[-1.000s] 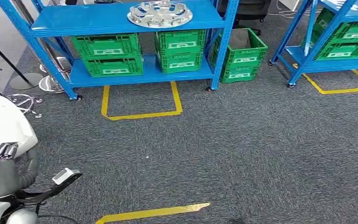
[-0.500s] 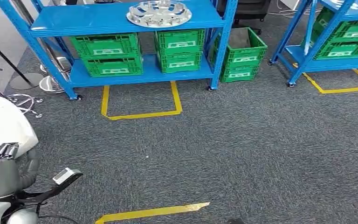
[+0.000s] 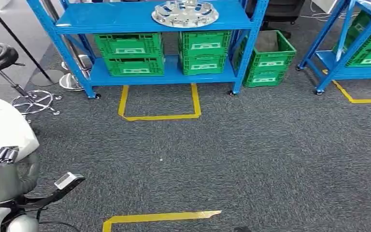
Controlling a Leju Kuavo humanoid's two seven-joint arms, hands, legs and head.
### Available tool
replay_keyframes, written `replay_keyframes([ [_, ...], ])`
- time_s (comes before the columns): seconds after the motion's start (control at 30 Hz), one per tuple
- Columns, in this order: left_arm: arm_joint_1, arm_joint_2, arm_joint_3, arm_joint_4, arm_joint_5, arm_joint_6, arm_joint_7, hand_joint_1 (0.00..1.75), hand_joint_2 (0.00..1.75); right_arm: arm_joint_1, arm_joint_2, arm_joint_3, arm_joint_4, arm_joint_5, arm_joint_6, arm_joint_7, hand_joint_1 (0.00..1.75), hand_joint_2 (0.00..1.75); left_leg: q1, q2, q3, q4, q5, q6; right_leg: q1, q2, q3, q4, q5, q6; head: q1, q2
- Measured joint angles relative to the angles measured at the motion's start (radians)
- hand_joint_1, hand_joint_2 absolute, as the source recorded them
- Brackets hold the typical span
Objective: Take the parts from the cabinet and place them on the table.
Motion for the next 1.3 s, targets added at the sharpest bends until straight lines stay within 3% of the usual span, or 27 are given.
replay_keyframes([
  [0.1, 0.002, 0.0, -0.002, 0.0, 0.0, 0.0, 0.0, 1.75, 1.75, 0.001, -0.001, 0.0, 0.0, 0.0, -0.001, 0.001, 0.0, 0.0, 0.005, -0.026, -0.009, -0.005, 0.013, -0.019, 0.007, -0.029, -0.006, 0.009, 0.005, -0.014, 0.001, 0.0],
  [0.13, 0.003, 0.005, -0.002, 0.0, 0.001, 0.0, 0.0, 1.75, 1.75, -0.001, -0.001, 0.0, 0.0, 0.0, -0.001, 0.0, 0.0, 0.0, 0.006, -0.005, -0.013, 0.006, 0.002, -0.022, 0.001, -0.046, -0.007, 0.004, 0.011, -0.024, 0.001, 0.0],
  [0.17, 0.0, 0.006, -0.002, 0.0, 0.002, 0.0, 0.0, 1.75, 1.75, -0.002, -0.001, 0.0, 0.0, 0.001, -0.001, -0.001, 0.0, 0.0, 0.001, 0.039, -0.029, 0.039, -0.025, -0.026, 0.003, -0.054, -0.008, 0.004, 0.011, -0.029, -0.007, 0.0],
  [0.2, -0.003, 0.005, -0.003, 0.0, 0.002, 0.0, 0.0, 1.75, 1.75, -0.001, -0.001, 0.0, 0.0, 0.001, -0.001, -0.001, 0.0, 0.0, 0.001, 0.059, -0.057, 0.106, -0.065, -0.03, 0.006, -0.067, -0.01, 0.004, 0.011, -0.035, -0.011, 0.0],
  [0.27, -0.003, 0.005, -0.005, 0.001, 0.002, 0.0, 0.0, 1.75, 1.75, 0.002, -0.001, 0.0, 0.0, 0.001, -0.002, -0.001, 0.0, 0.0, 0.002, 0.073, -0.128, 0.274, -0.142, -0.033, 0.011, -0.096, -0.017, 0.005, 0.012, -0.038, -0.011, 0.0],
  [0.3, -0.002, 0.005, -0.005, 0.002, 0.001, 0.0, 0.0, 1.75, 1.75, 0.003, -0.001, 0.0, 0.0, 0.001, -0.003, -0.001, 0.0, 0.0, 0.002, 0.073, -0.144, 0.319, -0.154, -0.032, 0.013, -0.11, -0.019, 0.005, 0.013, -0.039, -0.011, 0.0],
  [0.33, -0.002, 0.005, -0.005, 0.003, 0.0, 0.0, 0.0, 1.75, 1.75, 0.003, -0.001, 0.0, 0.0, 0.0, -0.003, -0.001, 0.0, 0.0, 0.001, 0.074, -0.134, 0.309, -0.139, -0.03, 0.015, -0.123, -0.02, 0.005, 0.013, -0.039, -0.011, 0.0],
  [0.4, -0.002, 0.006, -0.005, 0.005, 0.0, 0.0, 0.0, 1.75, 1.75, 0.001, -0.001, 0.0, 0.0, -0.002, -0.01, -0.003, 0.0, 0.0, -0.002, 0.085, -0.057, 0.175, -0.068, -0.018, 0.02, -0.148, -0.018, 0.005, 0.013, -0.039, -0.011, 0.0],
  [0.43, -0.002, 0.006, -0.005, 0.005, 0.0, 0.0, 0.0, 1.75, 1.75, 0.0, 0.0, 0.0, 0.0, -0.003, -0.022, -0.004, 0.0, 0.0, -0.008, 0.112, -0.001, 0.076, -0.029, -0.008, 0.022, -0.159, -0.016, 0.005, 0.013, -0.039, -0.011, 0.0],
  [0.47, -0.004, 0.006, -0.005, 0.005, 0.0, 0.0, 0.0, 1.75, 1.75, -0.001, 0.002, 0.0, 0.0, -0.003, -0.032, -0.005, 0.0, 0.0, -0.018, 0.168, 0.031, 0.012, -0.032, 0.001, 0.024, -0.169, -0.014, 0.004, 0.013, -0.039, -0.011, 0.0],
  [0.5, -0.008, 0.006, -0.007, 0.005, 0.0, 0.0, 0.0, 1.75, 1.75, -0.002, 0.004, 0.0, 0.0, -0.005, -0.042, -0.008, 0.0, 0.0, -0.025, 0.172, 0.032, -0.001, -0.034, 0.008, 0.032, -0.181, -0.019, 0.009, 0.011, -0.035, -0.013, 0.0],
  [0.6, -0.006, 0.007, -0.009, 0.006, 0.008, 0.0, -0.001, 1.75, 1.75, -0.003, 0.008, 0.0, 0.0, -0.005, -0.055, -0.008, 0.0, 0.0, -0.028, 0.133, 0.018, -0.001, -0.028, 0.02, 0.031, -0.221, -0.013, 0.002, 0.013, -0.027, -0.011, 0.0],
  [0.63, -0.007, 0.009, -0.01, 0.006, 0.008, 0.0, -0.003, 1.75, 1.75, -0.005, 0.009, 0.0, 0.0, -0.005, -0.058, -0.01, 0.0, 0.0, -0.018, 0.119, 0.024, -0.014, -0.016, 0.029, 0.03, -0.21, -0.018, 0.007, 0.005, -0.018, -0.011, 0.0],
  [0.67, -0.009, 0.008, -0.011, 0.007, 0.008, 0.001, -0.003, 1.75, 1.75, -0.007, 0.009, 0.0, 0.0, -0.003, -0.059, -0.011, 0.0, 0.0, -0.016, 0.112, 0.024, -0.017, -0.013, 0.033, 0.025, -0.142, -0.029, 0.028, -0.015, -0.012, -0.008, 0.0],
  [0.7, -0.015, 0.007, -0.014, 0.008, 0.008, 0.0, -0.003, 1.75, 1.75, -0.008, 0.009, 0.0, 0.0, -0.003, -0.061, -0.012, 0.0, 0.0, -0.015, 0.101, 0.02, -0.017, -0.009, 0.038, 0.024, -0.097, -0.052, 0.084, -0.051, -0.011, -0.008, 0.0],
  [0.77, -0.018, 0.005, -0.021, 0.013, 0.008, 0.0, -0.003, 1.75, 1.75, -0.003, 0.009, 0.0, 0.0, -0.001, -0.064, -0.012, 0.0, 0.0, -0.015, 0.073, 0.015, -0.017, -0.006, 0.042, 0.024, -0.07, -0.133, 0.263, -0.129, -0.008, -0.005, 0.0],
  [0.8, -0.018, 0.005, -0.022, 0.015, 0.007, 0.0, -0.003, 1.75, 1.75, -0.001, 0.009, 0.0, 0.0, -0.001, -0.065, -0.013, 0.0, 0.0, -0.016, 0.059, 0.013, -0.015, -0.006, 0.042, 0.024, -0.069, -0.162, 0.319, -0.142, -0.007, -0.005, 0.0],
  [0.83, -0.018, 0.005, -0.022, 0.018, 0.008, 0.0, -0.003, 1.75, 1.75, 0.001, 0.009, 0.0, 0.0, 0.001, -0.065, -0.013, 0.0, 0.0, -0.016, 0.044, 0.013, -0.015, -0.005, 0.04, 0.024, -0.069, -0.169, 0.325, -0.129, -0.007, -0.005, 0.0],
  [0.87, -0.019, 0.005, -0.022, 0.021, 0.009, 0.0, -0.004, 1.75, 1.75, 0.002, 0.009, 0.0, 0.0, 0.007, -0.06, -0.014, 0.0, 0.0, -0.016, 0.029, 0.013, -0.014, -0.004, 0.04, 0.024, -0.068, -0.153, 0.286, -0.095, -0.008, -0.006, 0.0],
  [0.93, -0.025, 0.004, -0.028, 0.026, 0.009, 0.0, -0.005, 1.75, 1.75, 0.001, 0.005, 0.0, 0.0, 0.019, -0.043, -0.019, 0.0, 0.0, -0.014, 0.0, 0.014, -0.01, -0.005, 0.038, 0.02, -0.046, -0.072, 0.106, 0.006, -0.01, -0.006, 0.0],
  [0.97, -0.03, 0.002, -0.032, 0.028, 0.007, 0.0, -0.005, 1.75, 1.75, 0.001, 0.002, 0.0, 0.0, 0.022, -0.035, -0.021, 0.0, 0.0, -0.013, -0.012, 0.012, -0.007, -0.006, 0.034, 0.014, 0.003, -0.039, 0.026, 0.026, -0.011, -0.005, 0.0],
  [1.0, -0.038, 0.0, -0.039, 0.031, 0.005, 0.0, -0.004, 1.75, 1.75, 0.002, 0.0, 0.0, 0.0, 0.023, -0.031, -0.022, 0.0, 0.0, -0.018, -0.025, 0.003, 0.002, -0.006, 0.027, 0.009, 0.034, -0.028, 0.005, 0.013, -0.011, -0.008, 0.0],
  [1.1, -0.047, -0.002, -0.055, 0.04, 0.001, 0.0, -0.002, 1.75, 1.75, 0.002, -0.002, 0.0, 0.0, 0.022, -0.029, -0.025, 0.0, 0.0, -0.007, -0.062, -0.013, 0.001, 0.005, 0.008, 0.016, 0.003, -0.023, 0.01, 0.013, -0.017, -0.007, 0.0],
  [1.13, -0.049, -0.002, -0.056, 0.043, 0.001, 0.0, -0.002, 1.75, 1.75, 0.001, -0.002, 0.0, 0.0, 0.021, -0.032, -0.026, 0.0, 0.0, -0.011, -0.071, -0.017, 0.004, 0.004, 0.002, 0.009, -0.012, -0.02, 0.002, 0.018, -0.025, -0.008, 0.0],
  [1.2, -0.061, -0.002, -0.063, 0.05, 0.004, 0.0, -0.002, 1.75, 1.75, 0.0, -0.002, 0.0, 0.001, 0.016, -0.052, -0.03, 0.0, 0.0, -0.016, 0.037, -0.044, 0.069, -0.043, -0.006, 0.009, -0.04, -0.016, -0.001, 0.018, -0.038, -0.017, 0.0],
  [1.23, -0.069, -0.002, -0.069, 0.053, 0.007, 0.0, -0.002, 1.75, 1.75, 0.002, -0.002, 0.0, 0.001, 0.015, -0.062, -0.03, 0.0, 0.0, -0.013, 0.06, -0.082, 0.149, -0.084, -0.011, 0.012, -0.057, -0.017, -0.001, 0.016, -0.042, -0.017, 0.0],
  [1.3, -0.071, -0.002, -0.074, 0.06, 0.008, 0.0, -0.005, 1.75, 1.75, 0.006, -0.002, 0.0, 0.001, 0.015, -0.073, -0.03, 0.0, 0.0, -0.007, 0.072, -0.158, 0.311, -0.146, -0.018, 0.013, -0.091, -0.017, 0.0, 0.014, -0.044, -0.017, 0.0],
])
